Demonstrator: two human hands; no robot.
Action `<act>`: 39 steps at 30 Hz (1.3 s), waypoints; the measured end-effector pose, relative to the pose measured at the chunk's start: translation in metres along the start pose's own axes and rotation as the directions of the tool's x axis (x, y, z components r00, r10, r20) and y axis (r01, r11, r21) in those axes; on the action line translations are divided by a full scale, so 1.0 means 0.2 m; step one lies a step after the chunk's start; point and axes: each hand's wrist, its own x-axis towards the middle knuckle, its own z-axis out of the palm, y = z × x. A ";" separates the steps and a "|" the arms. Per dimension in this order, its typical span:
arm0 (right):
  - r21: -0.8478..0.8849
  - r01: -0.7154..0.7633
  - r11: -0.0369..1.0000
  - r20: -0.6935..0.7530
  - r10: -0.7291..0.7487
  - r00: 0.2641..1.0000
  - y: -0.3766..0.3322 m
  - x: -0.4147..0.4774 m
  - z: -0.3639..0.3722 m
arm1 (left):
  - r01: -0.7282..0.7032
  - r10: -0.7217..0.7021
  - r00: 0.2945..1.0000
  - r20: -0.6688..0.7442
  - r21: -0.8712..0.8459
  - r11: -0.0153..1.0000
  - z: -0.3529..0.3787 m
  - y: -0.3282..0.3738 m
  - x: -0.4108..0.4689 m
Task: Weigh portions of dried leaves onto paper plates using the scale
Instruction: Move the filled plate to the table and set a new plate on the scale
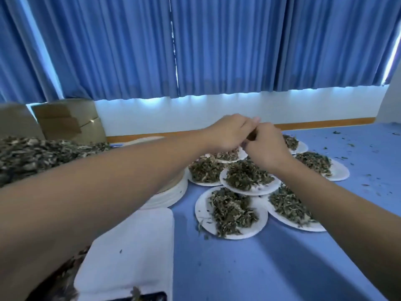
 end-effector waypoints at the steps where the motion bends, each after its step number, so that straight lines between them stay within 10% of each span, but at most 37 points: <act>1: -0.008 0.050 0.999 0.047 -0.050 0.998 -0.08 -0.02 0.05 | 0.011 -0.013 1.000 0.020 0.062 0.998 -0.08 -0.06 -0.09; 20: -0.064 0.726 0.685 0.483 -0.615 0.623 -0.62 -0.13 0.38 | -0.019 -0.007 0.993 0.116 0.217 0.976 -0.52 -0.67 -1.02; 39: -0.269 0.878 0.396 0.595 -0.648 0.475 -0.68 -0.12 0.37 | -0.069 0.055 0.993 0.100 0.141 0.988 -0.53 -0.68 -1.03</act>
